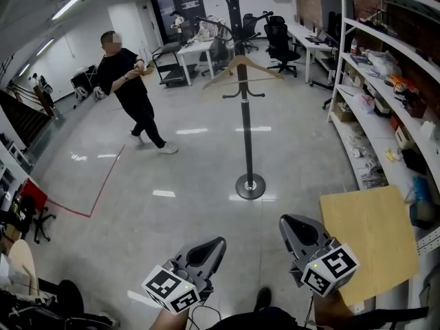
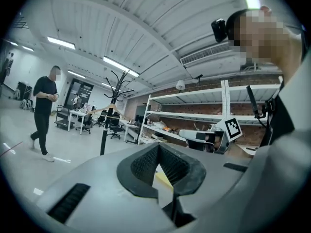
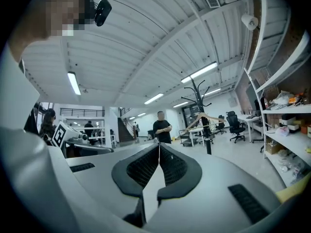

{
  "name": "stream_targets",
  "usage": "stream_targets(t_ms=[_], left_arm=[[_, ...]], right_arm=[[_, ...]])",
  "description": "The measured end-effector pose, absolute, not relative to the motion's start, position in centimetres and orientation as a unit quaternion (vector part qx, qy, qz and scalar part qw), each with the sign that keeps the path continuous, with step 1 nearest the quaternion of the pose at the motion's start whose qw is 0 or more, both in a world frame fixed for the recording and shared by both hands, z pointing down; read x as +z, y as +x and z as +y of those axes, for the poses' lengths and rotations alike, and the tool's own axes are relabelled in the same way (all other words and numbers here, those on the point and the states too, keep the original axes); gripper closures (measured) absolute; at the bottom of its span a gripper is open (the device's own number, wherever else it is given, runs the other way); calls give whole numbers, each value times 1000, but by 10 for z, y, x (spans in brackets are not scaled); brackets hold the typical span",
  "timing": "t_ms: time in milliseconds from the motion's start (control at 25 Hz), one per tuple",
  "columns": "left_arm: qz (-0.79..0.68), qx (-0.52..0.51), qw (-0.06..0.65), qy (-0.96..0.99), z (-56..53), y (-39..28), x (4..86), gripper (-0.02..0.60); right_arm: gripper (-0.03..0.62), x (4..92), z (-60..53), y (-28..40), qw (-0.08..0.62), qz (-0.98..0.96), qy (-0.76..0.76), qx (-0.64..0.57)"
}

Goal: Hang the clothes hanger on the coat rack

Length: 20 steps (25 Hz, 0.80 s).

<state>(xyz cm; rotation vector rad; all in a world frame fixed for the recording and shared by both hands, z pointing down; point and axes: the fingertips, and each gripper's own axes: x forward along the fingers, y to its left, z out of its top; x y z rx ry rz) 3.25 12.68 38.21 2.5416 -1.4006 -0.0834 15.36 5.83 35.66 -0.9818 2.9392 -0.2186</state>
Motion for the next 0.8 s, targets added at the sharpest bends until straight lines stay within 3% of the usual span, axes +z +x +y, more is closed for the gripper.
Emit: stream_targets(t_ms=[360,800], left_arm=[[-485,-43,135,863,264,-10,403,581],[-458,-55,120,879,344,29,381,581]], right_arm=[[586,372,207,128,-24,939,-336,-62],[586,349,292,160,-22,935,-353,-33]])
